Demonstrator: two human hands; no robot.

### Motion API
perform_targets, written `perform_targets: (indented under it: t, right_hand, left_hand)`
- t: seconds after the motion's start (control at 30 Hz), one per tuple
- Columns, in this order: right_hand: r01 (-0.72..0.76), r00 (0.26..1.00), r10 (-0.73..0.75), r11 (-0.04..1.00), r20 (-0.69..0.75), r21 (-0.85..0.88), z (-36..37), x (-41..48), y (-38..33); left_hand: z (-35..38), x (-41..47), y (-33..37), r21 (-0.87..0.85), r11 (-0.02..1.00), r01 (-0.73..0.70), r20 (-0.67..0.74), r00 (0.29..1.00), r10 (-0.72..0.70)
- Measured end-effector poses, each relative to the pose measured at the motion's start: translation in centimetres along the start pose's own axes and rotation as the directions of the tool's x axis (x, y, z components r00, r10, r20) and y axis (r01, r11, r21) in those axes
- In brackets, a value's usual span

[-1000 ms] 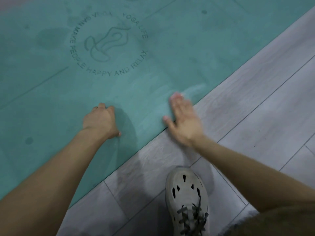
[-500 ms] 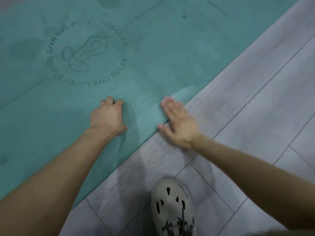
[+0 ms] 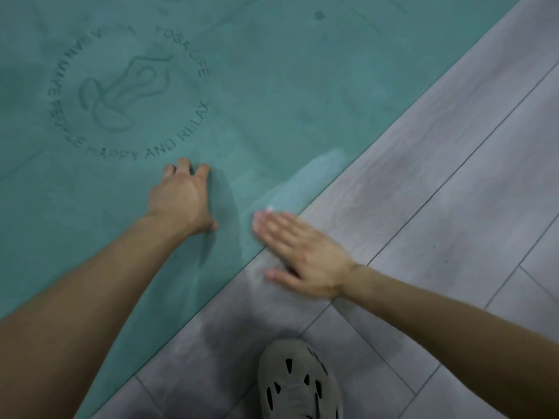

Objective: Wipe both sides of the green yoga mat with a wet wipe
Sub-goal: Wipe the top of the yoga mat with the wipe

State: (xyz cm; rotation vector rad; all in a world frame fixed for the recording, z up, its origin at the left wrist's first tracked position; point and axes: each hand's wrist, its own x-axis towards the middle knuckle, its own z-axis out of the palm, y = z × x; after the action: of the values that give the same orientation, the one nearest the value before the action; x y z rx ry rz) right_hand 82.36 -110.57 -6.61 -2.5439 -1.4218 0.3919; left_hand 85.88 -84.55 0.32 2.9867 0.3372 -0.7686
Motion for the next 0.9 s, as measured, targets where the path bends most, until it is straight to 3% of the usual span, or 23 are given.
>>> perform_targets:
  t: [0.03,0.07,0.1,0.17,0.23,0.3,0.33,0.37,0.4,0.43,0.5,0.53,0.57,0.6,0.63,0.7,0.73,0.77,0.8,0.83,0.87,0.9]
  right_hand:
    - [0.126,0.992,-0.124,0.991,0.033,-0.045,-0.2,-0.4,0.6]
    - [0.16,0.987,-0.158,0.984,0.026,-0.083,-0.9,-0.4,2.2]
    - [0.085,0.996,-0.085,0.991,0.004,-0.103,-1.5,-0.1,4.4]
    - [-0.237,0.969,0.229,0.967,-0.089,-0.095,-3.0,0.7,9.1]
    - [-0.521,0.846,0.509,0.852,-0.161,-0.044,-4.4,1.3,12.6]
    - [-0.639,0.749,0.632,0.768,-0.201,0.034,-4.4,2.4,12.1]
    - [-0.617,0.762,0.614,0.785,-0.205,0.057,-4.0,3.0,10.2]
    - [-0.511,0.84,0.508,0.859,-0.192,0.035,-3.2,3.2,7.8]
    - [-0.309,0.941,0.303,0.951,-0.153,-0.017,-2.3,3.2,5.3]
    - [-0.073,0.995,0.068,0.995,-0.069,-0.071,-1.6,3.0,3.3]
    - [0.268,0.963,-0.261,0.955,0.072,-0.13,-2.0,2.7,3.0]
    - [0.298,0.954,-0.288,0.944,0.082,-0.139,-2.7,3.0,4.5]
    - [0.218,0.976,-0.212,0.965,0.052,-0.148,-3.4,3.5,6.6]
    - [0.041,0.999,-0.044,0.991,-0.016,-0.13,-4.1,4.1,9.0]
    - [-0.203,0.976,0.192,0.973,-0.102,-0.111,-5.0,4.5,11.5]
    - [-0.653,0.742,0.646,0.757,-0.179,0.023,-6.4,4.6,14.9]
    - [-0.748,0.638,0.751,0.657,-0.171,0.093,-6.3,4.7,14.7]
    - [-0.751,0.629,0.758,0.65,-0.171,0.117,-5.7,4.9,13.1]
    - [-0.678,0.709,0.682,0.729,-0.178,0.091,-4.8,5.1,10.5]
    - [-0.517,0.839,0.517,0.855,-0.168,0.045,-3.6,5.1,7.5]
    - [-0.283,0.952,0.283,0.959,-0.115,0.014,-2.5,4.6,4.6]
    - [-0.046,0.998,0.046,0.999,-0.031,-0.015,-1.6,3.9,2.5]
  left_hand:
    - [0.1,0.0,0.1,0.014,1.0,-0.006,-0.005,1.0,0.006]
    - [0.3,-0.2,0.1,0.025,1.0,-0.012,-0.013,1.0,0.012]
    - [0.5,-0.3,0.0,0.032,0.999,-0.015,-0.02,1.0,0.016]
    - [0.7,-0.2,-0.3,0.036,0.999,-0.025,-0.028,0.999,0.027]
    - [0.6,0.0,-0.5,0.038,0.999,-0.032,-0.031,0.999,0.033]
    - [0.3,0.3,-0.5,0.052,0.998,-0.033,-0.027,0.999,0.035]
    - [0.2,0.3,-0.6,0.056,0.998,-0.038,-0.025,0.999,0.039]
    - [0.1,0.3,-0.7,0.058,0.998,-0.04,-0.026,0.999,0.041]
    - [0.0,0.2,-0.8,0.058,0.998,-0.038,-0.027,0.999,0.039]
    - [0.0,0.2,-0.8,0.061,0.997,-0.037,-0.023,0.999,0.039]
    - [0.0,0.2,-0.9,0.07,0.996,-0.054,-0.017,0.998,0.056]
    - [0.0,0.2,-1.0,0.068,0.996,-0.063,-0.02,0.998,0.064]
    - [-0.1,0.3,-1.0,0.063,0.996,-0.067,-0.022,0.997,0.069]
    - [-0.1,0.4,-1.1,0.059,0.996,-0.068,-0.021,0.997,0.07]
    - [-0.3,0.4,-1.1,0.06,0.996,-0.068,-0.021,0.997,0.069]
    - [-0.6,0.5,-1.1,0.074,0.995,-0.068,-0.014,0.997,0.07]
    - [-0.7,0.5,-1.0,0.078,0.994,-0.071,-0.009,0.997,0.072]
    - [-0.8,0.5,-0.9,0.078,0.994,-0.075,-0.008,0.997,0.076]
    - [-0.8,0.5,-0.8,0.08,0.994,-0.078,-0.008,0.997,0.079]
    - [-0.7,0.5,-0.7,0.084,0.993,-0.08,-0.008,0.997,0.081]
    - [-0.6,0.6,-0.7,0.088,0.993,-0.079,-0.008,0.997,0.08]
    - [-0.5,0.8,-0.8,0.089,0.993,-0.077,-0.009,0.997,0.078]
